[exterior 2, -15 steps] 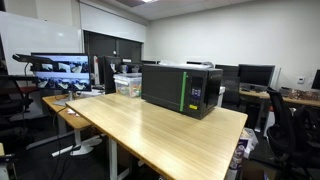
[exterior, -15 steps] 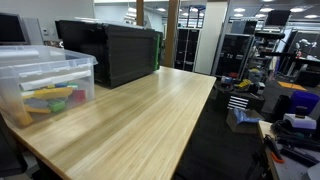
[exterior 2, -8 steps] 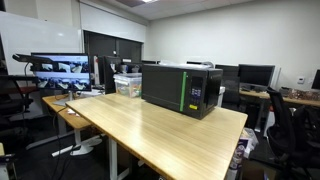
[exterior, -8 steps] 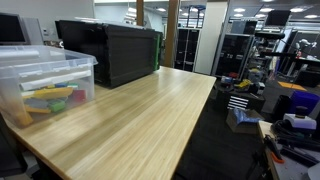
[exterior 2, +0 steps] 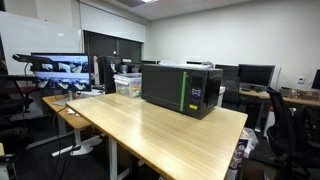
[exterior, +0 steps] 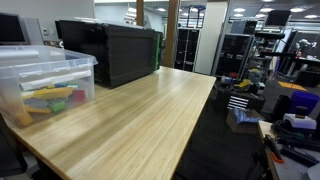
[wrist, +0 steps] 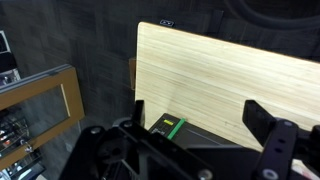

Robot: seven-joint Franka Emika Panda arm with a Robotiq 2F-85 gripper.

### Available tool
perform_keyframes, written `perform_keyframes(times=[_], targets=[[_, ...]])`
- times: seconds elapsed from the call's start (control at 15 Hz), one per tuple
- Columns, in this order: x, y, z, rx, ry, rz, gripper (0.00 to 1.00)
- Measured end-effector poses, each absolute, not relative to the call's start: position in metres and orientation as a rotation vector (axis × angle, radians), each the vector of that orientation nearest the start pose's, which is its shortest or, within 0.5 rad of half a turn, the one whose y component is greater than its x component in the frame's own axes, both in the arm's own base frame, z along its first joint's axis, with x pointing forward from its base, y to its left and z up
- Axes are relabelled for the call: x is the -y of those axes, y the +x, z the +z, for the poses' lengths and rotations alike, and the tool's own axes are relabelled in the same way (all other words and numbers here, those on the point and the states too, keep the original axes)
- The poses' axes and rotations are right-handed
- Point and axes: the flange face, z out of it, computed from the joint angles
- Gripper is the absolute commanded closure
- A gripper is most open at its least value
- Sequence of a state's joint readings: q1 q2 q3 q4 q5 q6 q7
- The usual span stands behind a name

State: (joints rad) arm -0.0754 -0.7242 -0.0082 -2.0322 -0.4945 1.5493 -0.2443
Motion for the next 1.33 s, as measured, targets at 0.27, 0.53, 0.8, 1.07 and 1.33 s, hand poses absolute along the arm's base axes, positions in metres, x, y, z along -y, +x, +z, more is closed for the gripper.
perform_keyframes(times=[0.27, 0.53, 0.8, 1.07, 1.33], targets=[[0.079, 0.304, 0.733, -0.118, 2.614, 0.207, 0.0], [0.079, 0.304, 0.733, -0.118, 2.614, 0.207, 0.0], [0.079, 0.304, 0.733, -0.122, 2.618, 0.209, 0.0], [0.087, 0.305, 0.728, -0.12, 2.677, 0.205, 0.0], [0.108, 0.313, 0.697, -0.011, 2.803, 0.073, 0.0]])
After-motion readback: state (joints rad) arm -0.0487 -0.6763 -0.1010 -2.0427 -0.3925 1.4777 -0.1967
